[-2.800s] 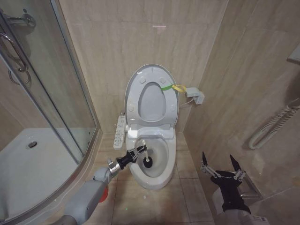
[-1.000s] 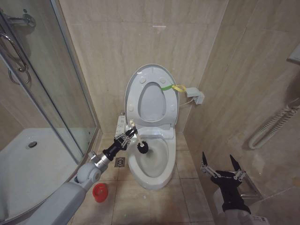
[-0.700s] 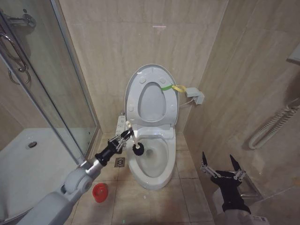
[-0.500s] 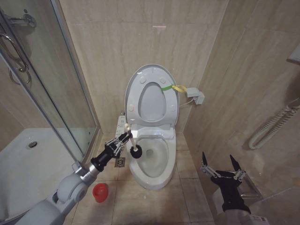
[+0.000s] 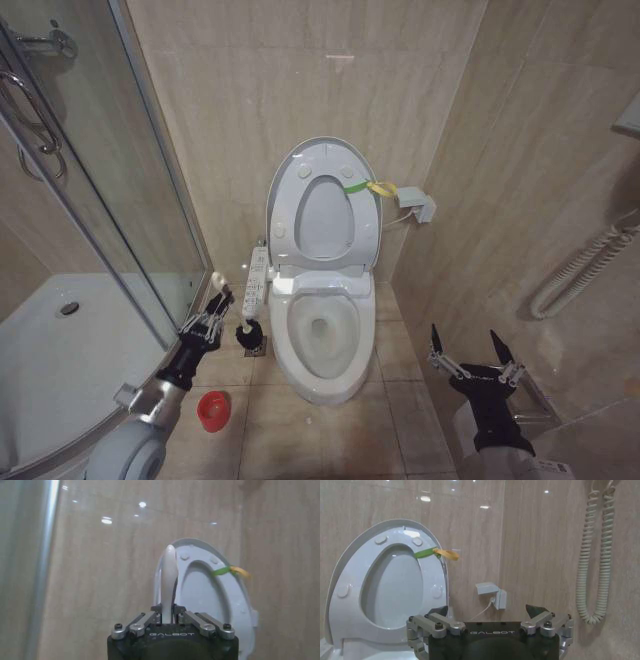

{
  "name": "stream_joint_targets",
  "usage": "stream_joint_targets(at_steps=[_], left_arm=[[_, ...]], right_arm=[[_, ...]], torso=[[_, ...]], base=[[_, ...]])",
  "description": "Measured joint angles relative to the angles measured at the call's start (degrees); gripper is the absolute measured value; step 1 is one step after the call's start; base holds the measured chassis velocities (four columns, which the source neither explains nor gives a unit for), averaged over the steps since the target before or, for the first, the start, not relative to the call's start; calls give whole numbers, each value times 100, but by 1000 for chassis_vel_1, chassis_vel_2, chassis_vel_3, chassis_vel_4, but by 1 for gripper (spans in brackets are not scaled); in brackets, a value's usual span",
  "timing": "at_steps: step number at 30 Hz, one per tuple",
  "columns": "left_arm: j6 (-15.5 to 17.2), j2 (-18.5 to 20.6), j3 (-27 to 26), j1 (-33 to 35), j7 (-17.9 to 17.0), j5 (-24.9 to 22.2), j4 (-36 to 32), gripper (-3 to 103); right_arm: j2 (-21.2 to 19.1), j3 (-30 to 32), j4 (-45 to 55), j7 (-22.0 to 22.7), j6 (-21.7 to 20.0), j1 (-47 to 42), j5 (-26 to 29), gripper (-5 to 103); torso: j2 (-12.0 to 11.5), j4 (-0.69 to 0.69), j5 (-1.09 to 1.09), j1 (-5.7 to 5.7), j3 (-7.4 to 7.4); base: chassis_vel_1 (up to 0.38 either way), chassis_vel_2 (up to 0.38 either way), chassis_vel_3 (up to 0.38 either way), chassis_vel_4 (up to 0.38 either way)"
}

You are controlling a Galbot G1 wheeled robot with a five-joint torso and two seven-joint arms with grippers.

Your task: Open the toilet lid, clean the toilet bowl with a toilet brush, close the toilet lid, and flush.

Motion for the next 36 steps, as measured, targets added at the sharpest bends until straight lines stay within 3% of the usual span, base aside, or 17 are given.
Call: stream_joint_targets(at_steps=[7, 16, 24, 29, 36], left_arm=[[-278, -840, -503, 1250, -62, 593, -186, 15], [-668, -1290, -674, 1503, -42, 1101, 83, 15], [-882, -1394, -790, 1045, -25, 1099, 1012, 15], [-1331, -1216, -777, 254, 330, 715, 2329, 15], [-1524, -1125, -560, -336, 525, 362, 3303, 15]], right_arm=[[0, 0, 0, 0, 0, 0, 0, 100], [0, 0, 0, 0, 0, 0, 0, 100], [0, 0, 0, 0, 0, 0, 0, 100], [1, 0, 0, 0, 0, 0, 0, 100], [0, 0, 0, 0, 0, 0, 0, 100]], torso=[[0, 4, 0, -1, 0], [0, 1, 0, 0, 0], [0, 2, -1, 0, 0], [0, 1, -1, 0, 1], [-1, 1, -2, 1, 1]], base=[[0, 0, 0, 0], [0, 0, 0, 0], [0, 0, 0, 0], [0, 0, 0, 0], [0, 0, 0, 0]])
